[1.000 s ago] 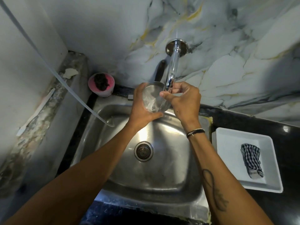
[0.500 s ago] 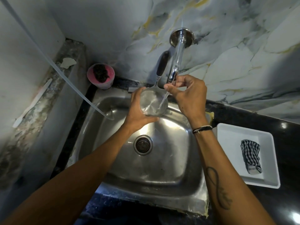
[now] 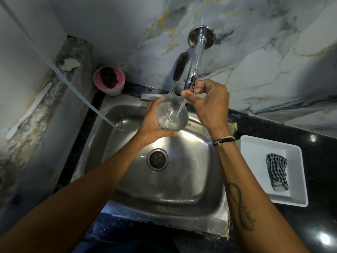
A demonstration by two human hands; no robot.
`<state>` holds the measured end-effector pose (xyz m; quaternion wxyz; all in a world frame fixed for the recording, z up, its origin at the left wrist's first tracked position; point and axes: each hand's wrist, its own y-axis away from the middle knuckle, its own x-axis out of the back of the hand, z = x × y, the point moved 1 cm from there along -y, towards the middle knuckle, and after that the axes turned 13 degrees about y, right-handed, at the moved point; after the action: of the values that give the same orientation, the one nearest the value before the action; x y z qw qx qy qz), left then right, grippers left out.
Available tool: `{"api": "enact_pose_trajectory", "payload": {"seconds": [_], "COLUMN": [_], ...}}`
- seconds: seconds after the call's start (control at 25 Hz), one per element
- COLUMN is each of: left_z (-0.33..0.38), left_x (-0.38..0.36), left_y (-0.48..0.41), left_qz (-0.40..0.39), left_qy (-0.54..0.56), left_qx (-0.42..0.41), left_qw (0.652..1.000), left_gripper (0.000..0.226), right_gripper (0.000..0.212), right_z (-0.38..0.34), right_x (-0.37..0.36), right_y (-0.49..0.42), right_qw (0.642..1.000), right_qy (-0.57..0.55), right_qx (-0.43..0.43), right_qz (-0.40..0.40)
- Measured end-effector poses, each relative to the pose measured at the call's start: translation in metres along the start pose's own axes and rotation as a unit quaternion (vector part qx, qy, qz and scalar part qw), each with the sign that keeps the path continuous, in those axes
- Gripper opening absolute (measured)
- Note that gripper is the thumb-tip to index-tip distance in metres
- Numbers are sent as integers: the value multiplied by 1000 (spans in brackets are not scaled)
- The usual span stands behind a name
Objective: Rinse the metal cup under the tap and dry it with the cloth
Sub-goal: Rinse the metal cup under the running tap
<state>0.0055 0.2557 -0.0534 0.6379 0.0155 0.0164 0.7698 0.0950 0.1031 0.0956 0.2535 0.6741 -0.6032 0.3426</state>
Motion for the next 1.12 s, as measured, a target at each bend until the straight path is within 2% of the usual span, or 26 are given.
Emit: {"api": "enact_pose_trajectory", "payload": {"seconds": [0.2,0.44,0.6,0.72,0.92,1.12], "left_z": [2,-2,2,-2,9,2], "left_x": [-24,-6,-22,-14,-22,-12], "left_y": [-10,-6,-5,1,-7,1], "left_qz": [-41,-16,-40,-27,-31,-19], "left_qy": [-13,-5,-18,-5,-6,-8], "left_qx": [31,9,27,21,23,17], "left_qw": [999,1000,999,999,999,1000], "left_gripper": [130,127,129,126,126,124], "right_gripper": [26,29,26,26,32,24], "right_z": [-1,1,2,3,2,7], "right_x": [4,-1,0,-2,-2,-7], "right_y": [-1,0,0,1,2,4], "right_qw": [1000,1000,1000,1000,1000,999], "right_qy": [-8,-3,-15,-15,-27,-33], "right_qx": [6,8,8,7,11,-1], "right_qz": [-13,1,-5,-2,-5,-7]}}
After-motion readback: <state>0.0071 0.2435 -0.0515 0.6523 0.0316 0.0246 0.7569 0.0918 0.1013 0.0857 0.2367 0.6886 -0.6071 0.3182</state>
